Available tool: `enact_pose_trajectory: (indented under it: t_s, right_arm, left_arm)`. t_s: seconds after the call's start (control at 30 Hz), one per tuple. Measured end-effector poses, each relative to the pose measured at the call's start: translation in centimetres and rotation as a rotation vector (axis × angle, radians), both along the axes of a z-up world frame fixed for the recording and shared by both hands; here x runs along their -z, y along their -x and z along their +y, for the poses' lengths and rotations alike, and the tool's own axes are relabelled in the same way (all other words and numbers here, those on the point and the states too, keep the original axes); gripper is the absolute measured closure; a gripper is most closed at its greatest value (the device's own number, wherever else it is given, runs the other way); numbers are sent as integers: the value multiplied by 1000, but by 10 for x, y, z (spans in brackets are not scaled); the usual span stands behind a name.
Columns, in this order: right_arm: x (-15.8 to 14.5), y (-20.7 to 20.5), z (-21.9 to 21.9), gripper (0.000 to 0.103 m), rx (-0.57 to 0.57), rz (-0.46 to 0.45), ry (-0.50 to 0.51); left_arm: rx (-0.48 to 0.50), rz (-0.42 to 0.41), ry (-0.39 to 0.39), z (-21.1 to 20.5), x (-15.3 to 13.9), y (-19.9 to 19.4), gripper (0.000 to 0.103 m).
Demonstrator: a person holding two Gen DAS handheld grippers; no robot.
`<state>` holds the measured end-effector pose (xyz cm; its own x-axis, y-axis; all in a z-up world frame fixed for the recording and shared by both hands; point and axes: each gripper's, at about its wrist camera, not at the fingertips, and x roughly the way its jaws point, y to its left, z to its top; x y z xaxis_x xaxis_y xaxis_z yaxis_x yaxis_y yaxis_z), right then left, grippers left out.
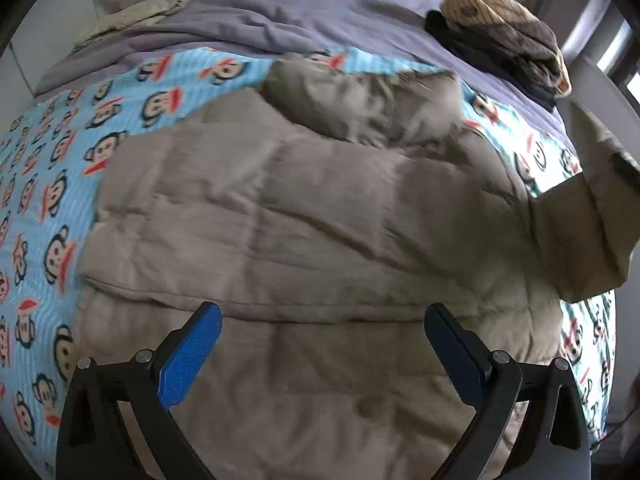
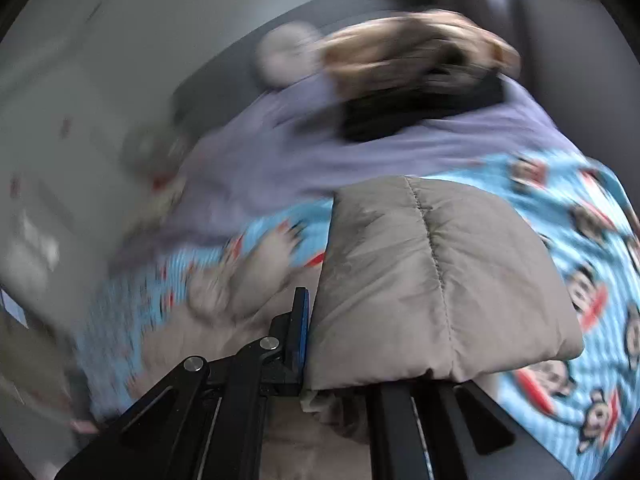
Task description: Fold large clothes
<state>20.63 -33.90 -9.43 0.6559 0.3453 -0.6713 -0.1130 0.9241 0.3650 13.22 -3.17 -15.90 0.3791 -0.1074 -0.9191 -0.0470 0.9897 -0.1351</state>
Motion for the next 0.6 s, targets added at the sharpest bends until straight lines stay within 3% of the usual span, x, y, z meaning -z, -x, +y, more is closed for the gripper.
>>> enact_pose_trajectory:
  t_s: [0.07,0.17,0.33,0.37,0.43,0.47,0.6]
  right_arm:
    - [14,0,49,95,-72,19,66]
    - [53,-4,110,95,-136,110,86]
    - [109,-1,163,93,-168,254,183]
    - [115,0,166,87,-166,274,193]
    - [118,1,161,61,-169,292,157]
    - [116,2,156,42,-165,297,116]
    - [99,7,126,38,-84,290,27]
  left_arm:
    - [-17,-13,-1,20,-2,-2,1]
    - [-31,-37,-12,43,-3,-3,1]
    - [-49,-42,12,65,2,-8,1]
    - [-52,-39,30,70,4,-10,1]
    - [-57,-36,50,72,6,-11,1]
    - [-60,-36,60,73,7,-13,1]
    - [-54,-38,95,68,12,-18,1]
